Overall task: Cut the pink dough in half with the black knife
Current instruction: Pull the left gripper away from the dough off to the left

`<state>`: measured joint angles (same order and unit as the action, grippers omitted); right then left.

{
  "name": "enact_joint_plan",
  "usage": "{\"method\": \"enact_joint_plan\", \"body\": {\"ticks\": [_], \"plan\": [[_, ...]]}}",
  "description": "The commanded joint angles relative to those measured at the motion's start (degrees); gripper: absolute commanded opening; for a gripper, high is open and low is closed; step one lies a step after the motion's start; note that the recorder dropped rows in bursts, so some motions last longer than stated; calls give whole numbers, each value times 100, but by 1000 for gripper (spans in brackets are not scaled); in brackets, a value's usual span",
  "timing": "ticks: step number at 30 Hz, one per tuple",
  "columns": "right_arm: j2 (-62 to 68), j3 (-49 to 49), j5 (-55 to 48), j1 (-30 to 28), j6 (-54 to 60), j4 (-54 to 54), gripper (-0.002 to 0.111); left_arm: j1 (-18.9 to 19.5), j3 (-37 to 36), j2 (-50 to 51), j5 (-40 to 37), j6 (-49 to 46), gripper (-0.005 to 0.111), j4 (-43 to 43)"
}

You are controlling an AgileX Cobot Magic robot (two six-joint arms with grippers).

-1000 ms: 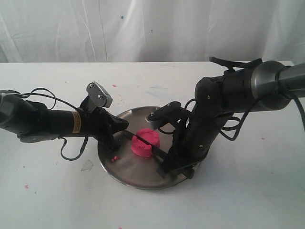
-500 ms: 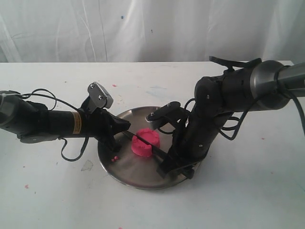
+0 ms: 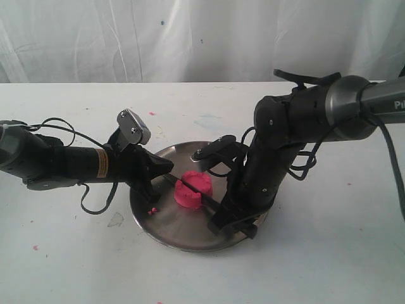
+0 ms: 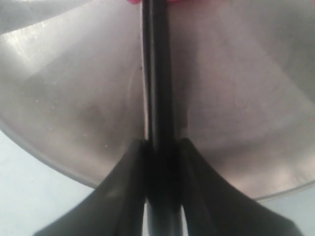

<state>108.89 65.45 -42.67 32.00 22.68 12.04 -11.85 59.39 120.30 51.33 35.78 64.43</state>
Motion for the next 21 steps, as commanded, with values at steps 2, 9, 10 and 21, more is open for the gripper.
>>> {"method": "enact_joint_plan", "body": {"ticks": [2,9,10,21], "plan": [[57,8,-390,-6,278,165,0,-22,-64,37,-168,-11,0,163],[212,21,-483,-6,409,167,0,-22,-64,37,-168,-11,0,163],[212,21,-473,-6,411,167,0,-22,-64,37,-168,-11,0,163],[212,21,-181,-6,266,156,0,-22,-64,37,-168,-29,0,163]]}}
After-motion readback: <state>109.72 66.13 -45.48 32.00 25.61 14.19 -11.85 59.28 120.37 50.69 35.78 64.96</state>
